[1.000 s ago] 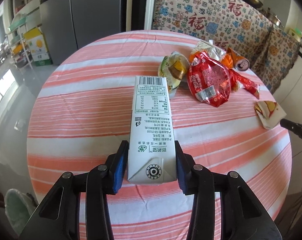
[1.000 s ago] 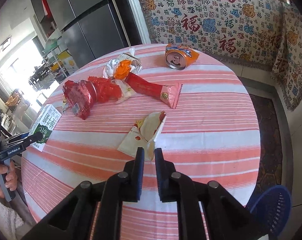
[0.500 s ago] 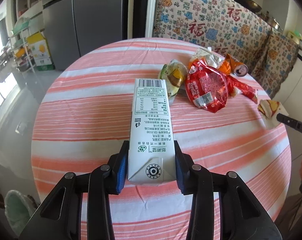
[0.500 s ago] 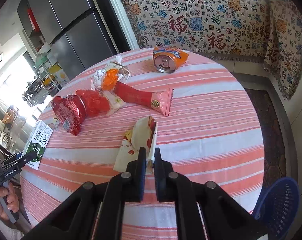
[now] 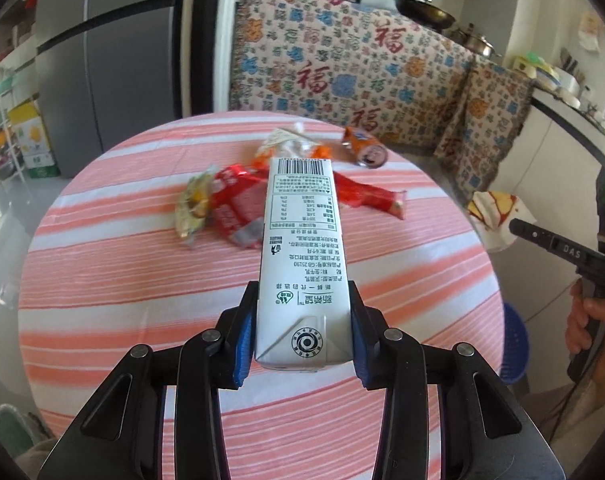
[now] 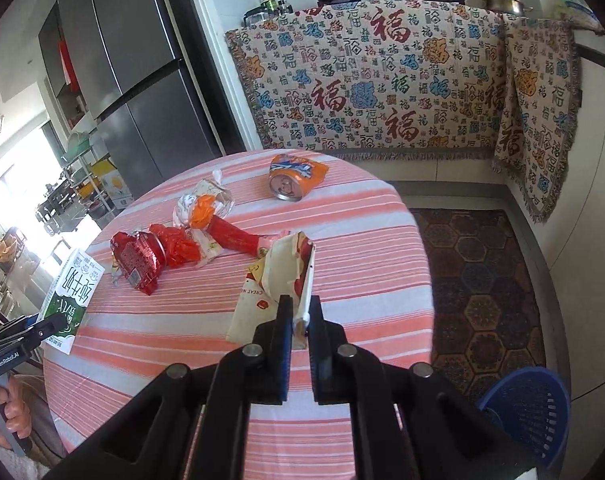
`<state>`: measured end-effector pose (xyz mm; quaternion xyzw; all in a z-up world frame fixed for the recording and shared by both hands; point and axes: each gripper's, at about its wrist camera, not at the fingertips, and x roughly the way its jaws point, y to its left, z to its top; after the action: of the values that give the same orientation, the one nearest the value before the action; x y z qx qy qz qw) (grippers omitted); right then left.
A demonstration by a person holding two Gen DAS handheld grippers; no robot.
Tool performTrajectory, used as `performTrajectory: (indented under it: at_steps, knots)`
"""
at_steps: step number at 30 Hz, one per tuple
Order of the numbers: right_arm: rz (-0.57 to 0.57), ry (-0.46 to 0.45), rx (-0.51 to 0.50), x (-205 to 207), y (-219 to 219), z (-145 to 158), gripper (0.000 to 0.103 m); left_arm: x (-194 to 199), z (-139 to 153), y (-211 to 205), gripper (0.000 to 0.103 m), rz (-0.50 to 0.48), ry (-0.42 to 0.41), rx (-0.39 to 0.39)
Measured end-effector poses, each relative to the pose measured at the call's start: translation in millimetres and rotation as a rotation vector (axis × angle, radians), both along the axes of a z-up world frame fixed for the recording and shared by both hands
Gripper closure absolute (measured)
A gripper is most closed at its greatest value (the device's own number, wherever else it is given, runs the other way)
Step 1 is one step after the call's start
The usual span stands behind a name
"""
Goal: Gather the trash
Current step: 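Carry the carton and paper cup to the blue wastebasket and release both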
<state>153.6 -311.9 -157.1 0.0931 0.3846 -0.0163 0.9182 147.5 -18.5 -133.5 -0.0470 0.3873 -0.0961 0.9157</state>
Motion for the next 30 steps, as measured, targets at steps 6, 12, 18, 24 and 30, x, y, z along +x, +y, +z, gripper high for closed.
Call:
performTrajectory:
  at_steps: [6,12,18,24,30]
  knots:
    - [-0.119,-0.018,-0.017,-40,-58,10,0.096,12,8,-105,0.063,-0.209,0.008,-0.027]
    - [-0.264,-0.004,-0.042,-85,-123,6,0.096,22,3,-219,0.063,-0.404,0.053,-0.039]
    - [-0.4,0.071,-0.082,-124,-188,-6,0.096,31,-24,-323,0.063,-0.539,0.124,-0.052]
    - [-0.486,0.189,-0.104,-151,-245,-30,0.096,37,-65,-402,0.063,-0.625,0.198,-0.029]
    - [-0.55,0.288,-0.087,-157,-286,-52,0.096,45,-96,-441,0.063,-0.659,0.246,0.0]
